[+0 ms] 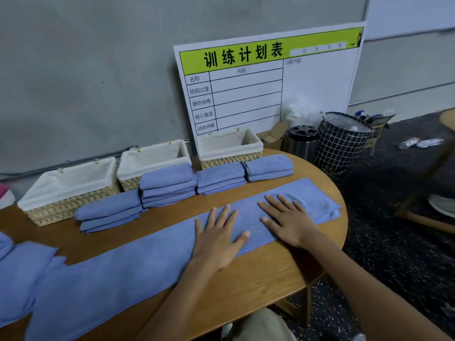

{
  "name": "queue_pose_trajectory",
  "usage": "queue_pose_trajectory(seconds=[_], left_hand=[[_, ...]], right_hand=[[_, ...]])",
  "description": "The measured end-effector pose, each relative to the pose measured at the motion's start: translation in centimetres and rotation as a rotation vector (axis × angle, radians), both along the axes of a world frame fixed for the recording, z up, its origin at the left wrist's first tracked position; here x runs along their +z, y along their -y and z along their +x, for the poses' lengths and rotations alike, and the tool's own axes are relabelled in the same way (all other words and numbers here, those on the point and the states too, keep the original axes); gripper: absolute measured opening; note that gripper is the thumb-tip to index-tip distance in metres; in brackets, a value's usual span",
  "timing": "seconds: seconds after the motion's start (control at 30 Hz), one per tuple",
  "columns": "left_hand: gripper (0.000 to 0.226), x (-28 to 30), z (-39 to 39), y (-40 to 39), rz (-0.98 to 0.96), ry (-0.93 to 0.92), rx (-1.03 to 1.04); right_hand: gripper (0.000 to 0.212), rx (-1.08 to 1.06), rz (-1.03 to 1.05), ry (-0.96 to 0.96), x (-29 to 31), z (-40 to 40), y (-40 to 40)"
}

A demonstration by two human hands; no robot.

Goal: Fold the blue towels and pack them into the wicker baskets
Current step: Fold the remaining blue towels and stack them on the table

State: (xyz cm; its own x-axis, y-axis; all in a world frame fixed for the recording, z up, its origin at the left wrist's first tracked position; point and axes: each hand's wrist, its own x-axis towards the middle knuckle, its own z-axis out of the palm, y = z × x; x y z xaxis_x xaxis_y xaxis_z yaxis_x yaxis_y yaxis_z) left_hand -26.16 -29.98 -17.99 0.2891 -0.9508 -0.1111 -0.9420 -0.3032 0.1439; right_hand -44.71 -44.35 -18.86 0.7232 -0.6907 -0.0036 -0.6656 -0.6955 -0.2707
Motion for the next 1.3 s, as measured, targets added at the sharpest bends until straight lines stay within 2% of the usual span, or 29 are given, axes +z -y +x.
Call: queue_pose_trajectory(seconds=[0.1, 0.17, 0.27, 0.33, 0.37, 0.43, 0.47, 0.53, 0.7, 0.8, 0.93, 1.0, 1.07, 1.1, 1.23, 1.3], left_hand=[[0.074, 0.5, -0.4, 0.0, -0.004, -0.021, -0.009], [0.072, 0.9, -0.6, 0.1, -0.007, -0.024, -0.002], [0.063, 2.1, -0.9, 1.8, -0.067, 0.087, 0.012], [0.051, 2.8, -1.4, 4.0, -0.154, 0.128, -0.005], [0.045, 3.0, -1.7, 5.4, -0.197, 0.100, -0.025], [0.037, 2.9, -2.6, 8.6, -0.260, 0.019, -0.059], [0.036, 2.7, -3.2, 10.3, -0.278, 0.003, -0.084], [0.038, 2.3, -4.7, 13.6, -0.289, -0.003, -0.146], [0.044, 1.8, -8.7, 20.6, -0.298, -0.176, -0.189], [0.026, 1.7, -9.9, 23.8, -0.288, -0.298, -0.204], [0.012, 1.9, -9.7, 25.9, -0.230, -0.477, -0.251], [0.010, 2.1, -9.4, 26.4, -0.248, -0.570, -0.263], [0.013, 2.6, -9.1, 26.6, -0.256, -0.599, -0.301], [0.015, 2.8, -9.0, 26.6, -0.266, -0.609, -0.322], [0.017, 3.8, -8.4, 26.1, -0.327, -0.690, -0.340], [0.017, 4.3, -8.0, 25.7, -0.355, -0.734, -0.327]], right_hand=[[0.107, -0.059, -0.009, 0.015, -0.3, -2.4, 1.5], [0.104, -0.061, -0.018, 0.024, -0.3, -3.0, 1.6], [0.099, -0.047, 0.006, 0.036, -0.1, -3.0, 1.6], [0.096, -0.035, 0.029, 0.140, 0.2, -3.1, 1.7], [0.082, -0.042, 0.040, 0.237, 0.6, -3.3, 1.9], [0.039, -0.103, 0.027, 0.428, 1.2, -4.0, 2.8], [0.024, -0.139, -0.008, 0.494, 1.1, -4.4, 3.6], [0.013, -0.213, -0.078, 0.548, 1.1, -5.3, 5.1], [0.022, -0.333, -0.045, 0.606, 0.4, -7.2, 7.4], [0.041, -0.382, -0.121, 0.439, 0.0, -7.8, 7.9], [0.068, -0.435, -0.043, 0.283, 0.9, -8.5, 8.9], [0.061, -0.437, -0.015, 0.230, 1.2, -8.5, 9.3], [0.034, -0.453, 0.000, 0.231, 1.4, -8.4, 9.5], [0.028, -0.462, 0.015, 0.251, 1.4, -8.5, 9.5], [0.040, -0.472, 0.038, 0.328, 1.3, -9.0, 9.4], [0.039, -0.475, 0.039, 0.354, 1.3, -9.4, 9.1]])
